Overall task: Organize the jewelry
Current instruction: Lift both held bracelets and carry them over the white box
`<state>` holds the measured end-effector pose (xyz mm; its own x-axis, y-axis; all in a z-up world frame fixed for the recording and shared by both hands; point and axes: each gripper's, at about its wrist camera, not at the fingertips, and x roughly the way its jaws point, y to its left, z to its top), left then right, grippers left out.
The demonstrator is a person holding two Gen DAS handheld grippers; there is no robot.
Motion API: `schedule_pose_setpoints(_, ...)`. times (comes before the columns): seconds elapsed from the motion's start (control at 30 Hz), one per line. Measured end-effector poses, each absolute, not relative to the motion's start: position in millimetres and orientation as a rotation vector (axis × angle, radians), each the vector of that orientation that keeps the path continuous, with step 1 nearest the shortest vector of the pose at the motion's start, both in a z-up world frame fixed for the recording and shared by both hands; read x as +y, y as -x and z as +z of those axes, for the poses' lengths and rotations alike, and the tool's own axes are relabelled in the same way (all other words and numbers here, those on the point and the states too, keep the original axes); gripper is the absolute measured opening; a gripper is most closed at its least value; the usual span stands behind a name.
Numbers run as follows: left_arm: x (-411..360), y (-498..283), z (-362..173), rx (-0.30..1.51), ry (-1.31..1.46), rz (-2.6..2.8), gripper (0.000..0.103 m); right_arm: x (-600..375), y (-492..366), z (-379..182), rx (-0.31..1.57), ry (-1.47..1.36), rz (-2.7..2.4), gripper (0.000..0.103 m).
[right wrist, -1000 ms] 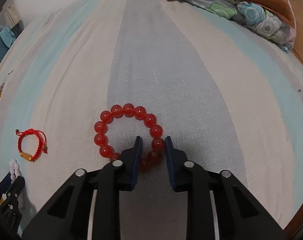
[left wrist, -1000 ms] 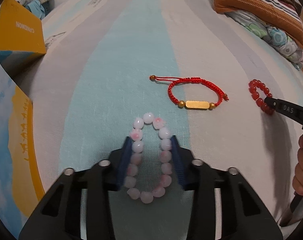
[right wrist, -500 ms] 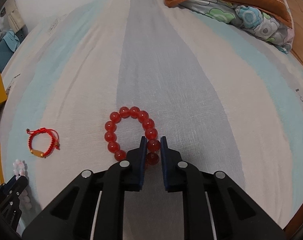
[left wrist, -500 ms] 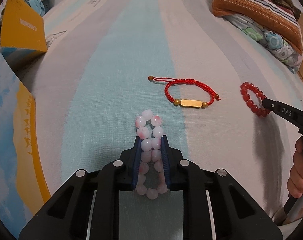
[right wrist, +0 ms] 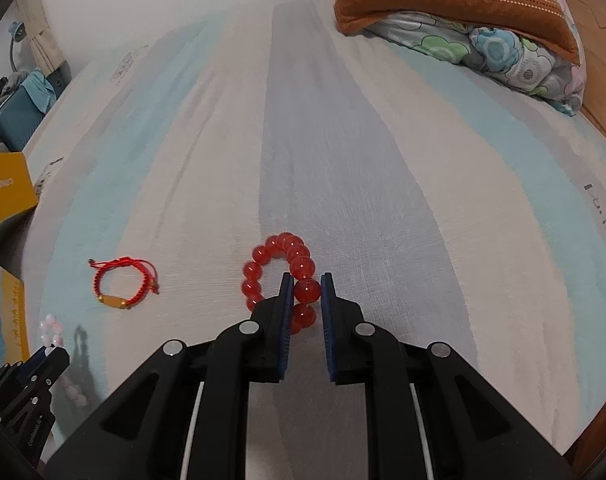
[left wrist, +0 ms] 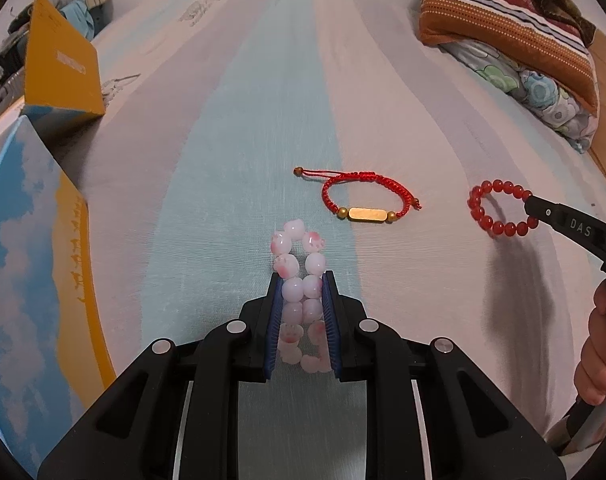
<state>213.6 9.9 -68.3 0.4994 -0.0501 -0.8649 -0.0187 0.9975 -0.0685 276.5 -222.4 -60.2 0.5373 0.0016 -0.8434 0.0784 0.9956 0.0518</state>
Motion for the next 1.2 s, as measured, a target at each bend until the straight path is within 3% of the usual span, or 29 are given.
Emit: schedule_pose_setpoints(1.2,9.9,-170.5,-9.1,0.993,0.01,-0.025,0.019,-195.1,-205.9,6.5,0.943,-0.082,-0.015,0.013)
